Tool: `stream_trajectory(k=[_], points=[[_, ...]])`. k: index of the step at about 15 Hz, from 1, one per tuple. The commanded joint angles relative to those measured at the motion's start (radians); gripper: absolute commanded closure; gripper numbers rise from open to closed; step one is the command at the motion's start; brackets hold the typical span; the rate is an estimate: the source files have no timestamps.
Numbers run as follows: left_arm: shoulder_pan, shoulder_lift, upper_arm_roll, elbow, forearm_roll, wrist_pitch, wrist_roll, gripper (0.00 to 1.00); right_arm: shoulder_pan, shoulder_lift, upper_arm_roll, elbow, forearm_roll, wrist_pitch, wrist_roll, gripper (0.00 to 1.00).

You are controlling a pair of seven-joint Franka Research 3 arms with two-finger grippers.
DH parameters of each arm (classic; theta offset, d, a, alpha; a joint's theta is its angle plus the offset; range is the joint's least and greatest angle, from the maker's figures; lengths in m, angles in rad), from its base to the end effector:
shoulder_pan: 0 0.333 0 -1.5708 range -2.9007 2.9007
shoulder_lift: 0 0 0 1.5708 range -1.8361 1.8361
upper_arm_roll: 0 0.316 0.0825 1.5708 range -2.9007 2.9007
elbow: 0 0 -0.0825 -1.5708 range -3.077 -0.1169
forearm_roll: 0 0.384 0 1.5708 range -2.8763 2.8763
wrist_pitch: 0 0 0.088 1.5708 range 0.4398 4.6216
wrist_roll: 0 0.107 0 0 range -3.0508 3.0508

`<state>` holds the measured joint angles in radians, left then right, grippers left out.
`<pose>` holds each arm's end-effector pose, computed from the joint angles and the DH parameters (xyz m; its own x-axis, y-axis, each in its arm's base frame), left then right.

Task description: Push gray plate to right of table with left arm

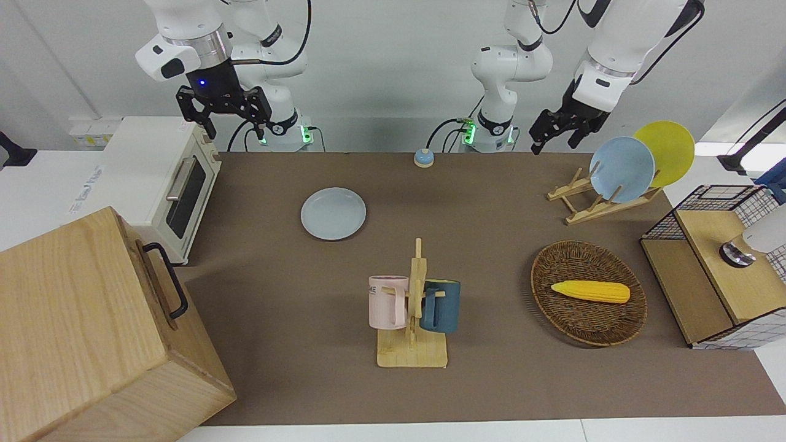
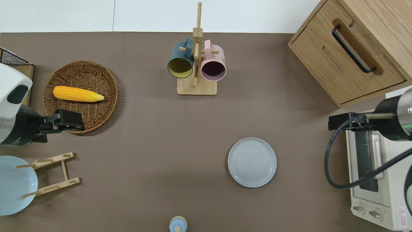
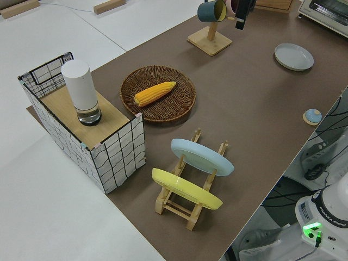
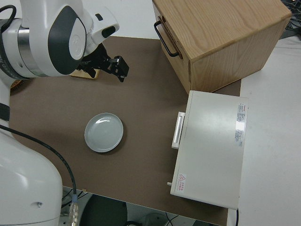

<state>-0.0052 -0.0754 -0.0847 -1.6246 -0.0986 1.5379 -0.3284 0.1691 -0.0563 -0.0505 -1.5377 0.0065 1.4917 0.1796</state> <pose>0.5242 -0.0599 0.6374 0.9719 0.2321 -0.0405 0.2347 -0.9685 0.0835 0.5251 0.0624 0.6635 0.9981 -0.0604 0.0084 -0.0603 -0.9981 -0.0110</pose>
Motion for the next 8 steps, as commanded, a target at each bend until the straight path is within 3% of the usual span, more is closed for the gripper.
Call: stream_trajectory(k=[1, 5, 8], points=[[0.05, 0.017, -0.007, 0.046, 0.016, -0.025, 0.089, 0.01, 0.006, 0.006, -0.005, 0.01, 0.0, -0.011, -0.003, 0.005], [0.059, 0.02, -0.004, 0.052, 0.019, -0.025, 0.092, 0.01, 0.006, 0.006, -0.005, 0.01, 0.0, -0.011, -0.002, 0.005], [0.057, 0.02, -0.01, 0.052, 0.094, -0.024, 0.095, 0.01, 0.006, 0.006, -0.005, 0.01, 0.0, -0.011, -0.002, 0.005]])
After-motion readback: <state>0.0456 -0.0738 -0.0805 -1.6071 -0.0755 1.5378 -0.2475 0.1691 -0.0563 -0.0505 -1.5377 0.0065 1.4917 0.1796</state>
